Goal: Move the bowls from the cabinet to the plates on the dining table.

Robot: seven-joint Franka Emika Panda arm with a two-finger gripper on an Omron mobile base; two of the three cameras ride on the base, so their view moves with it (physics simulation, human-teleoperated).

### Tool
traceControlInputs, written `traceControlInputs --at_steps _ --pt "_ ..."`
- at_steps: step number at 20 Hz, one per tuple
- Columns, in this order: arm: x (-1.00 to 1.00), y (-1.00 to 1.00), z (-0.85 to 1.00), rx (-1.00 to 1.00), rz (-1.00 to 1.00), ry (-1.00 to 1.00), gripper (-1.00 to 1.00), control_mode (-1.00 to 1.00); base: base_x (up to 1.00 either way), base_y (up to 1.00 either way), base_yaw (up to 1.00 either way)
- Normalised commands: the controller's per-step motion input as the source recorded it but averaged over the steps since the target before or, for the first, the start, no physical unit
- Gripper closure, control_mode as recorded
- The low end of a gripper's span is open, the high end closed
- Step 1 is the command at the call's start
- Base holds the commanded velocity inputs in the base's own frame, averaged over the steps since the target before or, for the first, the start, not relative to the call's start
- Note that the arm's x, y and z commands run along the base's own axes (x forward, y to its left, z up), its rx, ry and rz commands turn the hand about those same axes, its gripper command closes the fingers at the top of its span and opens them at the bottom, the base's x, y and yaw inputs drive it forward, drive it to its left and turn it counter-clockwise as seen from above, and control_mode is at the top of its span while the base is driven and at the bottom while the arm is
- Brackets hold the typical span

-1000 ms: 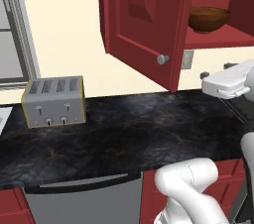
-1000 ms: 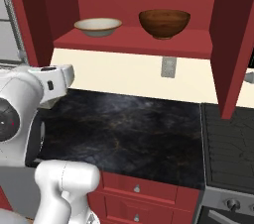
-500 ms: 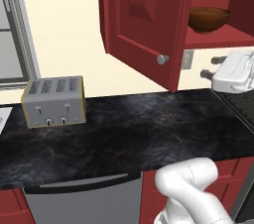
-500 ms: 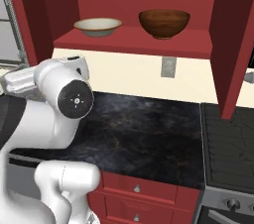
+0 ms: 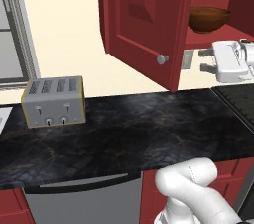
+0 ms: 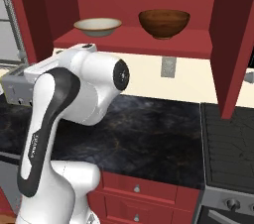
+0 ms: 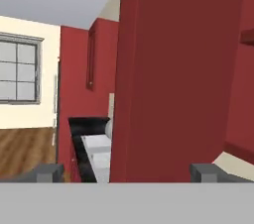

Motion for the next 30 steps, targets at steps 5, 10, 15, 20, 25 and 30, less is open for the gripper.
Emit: traceControlInputs --at_steps 5,10,15,20,25,30 --pt "0.38 0.05 0.02 0.0 0.29 0.05 -1.0 -1.0 0.0 0.0 0.0" --pt "0.39 0.15 0.0 0.0 0.25 0.08 -1.0 -1.0 0.0 0.0 0.0" --pt "0.28 0.19 0.0 0.0 0.22 0.07 -1.0 -1.0 0.0 0.0 0.0" --pt "0.19 0.37 0.0 0.0 0.19 0.06 -1.0 -1.0 0.0 0.0 0.0" --pt "0.03 0.49 0.0 0.0 0.14 0.03 -1.0 -1.0 0.0 0.0 0.0" --pt "-0.04 0.5 0.0 -0.01 0.13 0.01 -1.0 -1.0 0.0 0.0 0.0"
